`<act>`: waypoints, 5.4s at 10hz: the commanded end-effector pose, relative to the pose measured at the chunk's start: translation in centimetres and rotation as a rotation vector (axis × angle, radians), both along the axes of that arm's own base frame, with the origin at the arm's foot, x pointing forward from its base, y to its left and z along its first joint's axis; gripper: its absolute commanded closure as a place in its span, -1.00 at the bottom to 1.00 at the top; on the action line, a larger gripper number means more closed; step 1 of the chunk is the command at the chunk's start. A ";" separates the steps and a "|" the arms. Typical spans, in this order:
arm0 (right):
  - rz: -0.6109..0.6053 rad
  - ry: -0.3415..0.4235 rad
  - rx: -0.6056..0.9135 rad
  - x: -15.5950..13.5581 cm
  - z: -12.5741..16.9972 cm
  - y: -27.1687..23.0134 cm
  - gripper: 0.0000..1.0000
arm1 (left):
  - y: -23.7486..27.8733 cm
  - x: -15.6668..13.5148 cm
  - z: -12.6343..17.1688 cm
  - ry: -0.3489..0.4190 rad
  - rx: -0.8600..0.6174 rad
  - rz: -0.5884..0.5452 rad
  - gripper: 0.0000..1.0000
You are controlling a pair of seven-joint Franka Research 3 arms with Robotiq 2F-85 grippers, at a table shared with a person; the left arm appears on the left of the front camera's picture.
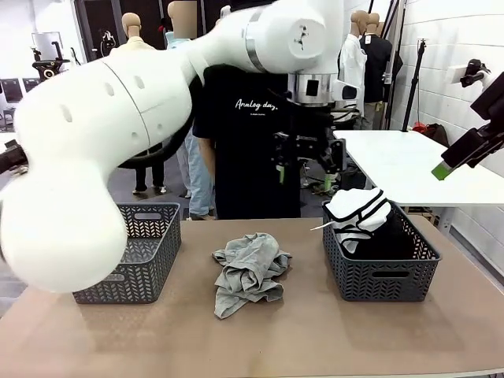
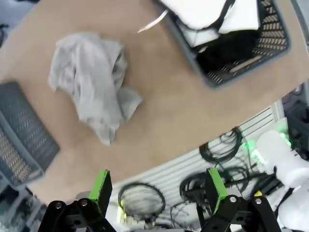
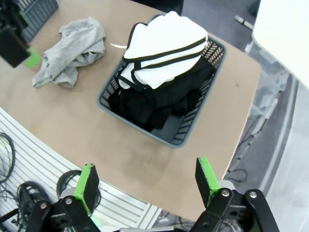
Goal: Sort the tops and bottoms.
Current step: Lift clothes from the center of the table with your right hand.
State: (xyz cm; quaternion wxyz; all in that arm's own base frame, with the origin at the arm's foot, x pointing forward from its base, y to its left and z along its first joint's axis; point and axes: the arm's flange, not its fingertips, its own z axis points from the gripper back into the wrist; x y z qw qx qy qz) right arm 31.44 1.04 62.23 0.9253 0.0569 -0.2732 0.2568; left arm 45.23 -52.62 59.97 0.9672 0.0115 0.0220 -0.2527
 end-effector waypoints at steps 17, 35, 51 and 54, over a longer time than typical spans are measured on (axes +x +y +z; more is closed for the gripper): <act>-0.001 -0.001 -0.015 0.1 0.0 0.0 -1.00 | 25.8 -8.1 -5.6 0.262 0.164 0.356 -1.00; -0.001 -0.001 -0.015 0.1 0.0 0.0 -1.00 | 27.1 -12.9 -4.4 -0.057 -0.085 -0.141 -1.00; 0.002 0.000 0.002 0.0 0.0 0.0 -1.00 | 31.4 -14.9 2.7 -0.419 -0.290 -0.289 -1.00; 0.126 0.046 0.089 -0.1 -3.3 1.5 -1.00 | 31.5 -15.1 2.7 -0.420 -0.289 -0.279 -1.00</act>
